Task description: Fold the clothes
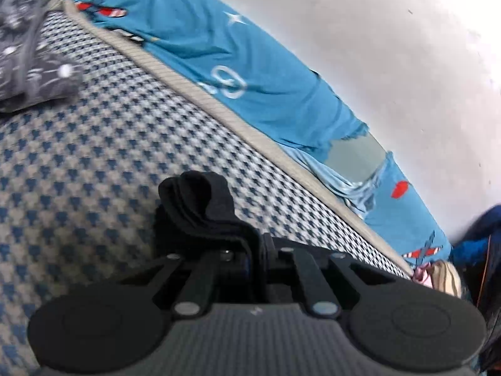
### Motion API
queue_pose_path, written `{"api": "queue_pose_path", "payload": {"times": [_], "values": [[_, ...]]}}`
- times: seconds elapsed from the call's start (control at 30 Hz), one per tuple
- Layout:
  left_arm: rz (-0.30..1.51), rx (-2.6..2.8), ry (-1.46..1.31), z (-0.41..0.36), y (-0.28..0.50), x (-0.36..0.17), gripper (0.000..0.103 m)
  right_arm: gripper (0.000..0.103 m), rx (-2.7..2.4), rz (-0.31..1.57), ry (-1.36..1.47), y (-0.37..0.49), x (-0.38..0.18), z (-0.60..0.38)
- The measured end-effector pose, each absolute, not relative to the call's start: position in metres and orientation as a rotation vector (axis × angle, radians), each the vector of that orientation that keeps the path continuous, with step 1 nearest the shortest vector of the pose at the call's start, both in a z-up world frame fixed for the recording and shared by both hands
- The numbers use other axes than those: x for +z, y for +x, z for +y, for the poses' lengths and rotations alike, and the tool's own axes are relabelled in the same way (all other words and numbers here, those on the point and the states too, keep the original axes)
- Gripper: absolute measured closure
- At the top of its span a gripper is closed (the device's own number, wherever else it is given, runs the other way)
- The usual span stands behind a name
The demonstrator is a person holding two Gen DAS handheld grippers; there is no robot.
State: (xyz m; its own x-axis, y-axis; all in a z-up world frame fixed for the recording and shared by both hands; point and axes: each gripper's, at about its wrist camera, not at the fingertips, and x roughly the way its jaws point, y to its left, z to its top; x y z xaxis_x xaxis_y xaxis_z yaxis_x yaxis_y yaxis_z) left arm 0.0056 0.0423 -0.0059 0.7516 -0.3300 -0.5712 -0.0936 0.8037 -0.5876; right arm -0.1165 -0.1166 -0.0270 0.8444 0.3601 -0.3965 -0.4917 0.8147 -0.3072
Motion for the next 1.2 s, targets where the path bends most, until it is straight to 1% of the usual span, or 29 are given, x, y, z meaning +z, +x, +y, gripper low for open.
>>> {"api": "queue_pose_path", "payload": {"times": [0.33,0.57,0.87,1.2], "values": [[0.720,-0.212,-0.545,-0.016,0.026,0.002,0.097,0.097,0.357,0.339,-0.360,-0.099,-0.016,-0.163],[0.731,-0.213,-0.514,-0.029,0.030,-0.001,0.097,0.097,0.345,0.351,-0.345,-0.097,-0.014,-0.175],[0.699,-0.180,-0.525,0.000,0.017,0.013,0.097,0.097,0.412,0.335,-0.323,-0.092,-0.011,-0.164],[0.687,-0.080,-0.534,0.059,-0.004,0.023,0.097,0.097,0.544,0.307,-0.310,-0.112,-0.005,-0.115]]}}
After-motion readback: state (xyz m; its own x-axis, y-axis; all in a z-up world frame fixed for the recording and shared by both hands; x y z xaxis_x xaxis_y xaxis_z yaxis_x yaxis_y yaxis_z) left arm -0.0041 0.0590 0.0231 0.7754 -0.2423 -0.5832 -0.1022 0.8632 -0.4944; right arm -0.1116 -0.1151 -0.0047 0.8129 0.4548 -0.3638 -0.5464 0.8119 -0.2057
